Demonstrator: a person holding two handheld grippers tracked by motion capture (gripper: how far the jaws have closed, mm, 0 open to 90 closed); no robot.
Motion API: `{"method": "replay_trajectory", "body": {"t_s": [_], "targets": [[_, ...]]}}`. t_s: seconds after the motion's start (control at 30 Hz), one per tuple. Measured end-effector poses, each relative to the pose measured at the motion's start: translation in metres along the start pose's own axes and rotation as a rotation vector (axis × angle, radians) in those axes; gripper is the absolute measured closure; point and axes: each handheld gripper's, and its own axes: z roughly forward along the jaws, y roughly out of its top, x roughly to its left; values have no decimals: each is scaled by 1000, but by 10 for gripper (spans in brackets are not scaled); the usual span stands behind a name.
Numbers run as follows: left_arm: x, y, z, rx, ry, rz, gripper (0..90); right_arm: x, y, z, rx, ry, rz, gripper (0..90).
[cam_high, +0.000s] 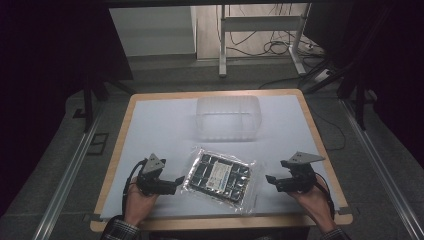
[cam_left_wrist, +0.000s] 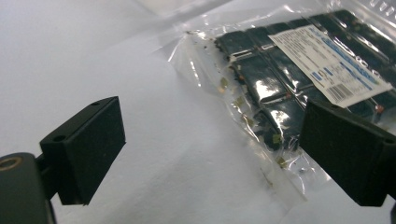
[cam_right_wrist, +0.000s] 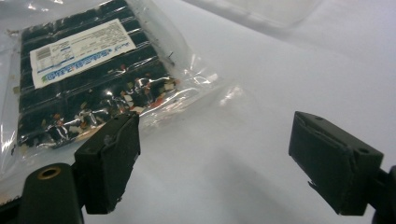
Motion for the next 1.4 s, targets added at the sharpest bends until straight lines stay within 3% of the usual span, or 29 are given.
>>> {"method": "replay_trajectory", "body": {"t_s": [0.3,0.6,0.97,1.17,1.4], "targets": [[-5,0,3,5,-31,37,37,2,0,3,1,17,-6,151],[-6,0,3,-3,-31,41,21,1,-1,4,5,19,-12,151],[-10,0,5,13,-20,80,22,9,4,6,0,25,-33,153],[-12,0,7,22,-16,103,22,18,8,8,-3,42,-41,201],[-11,0,6,23,-8,99,24,31,14,13,9,55,-76,291]]}}
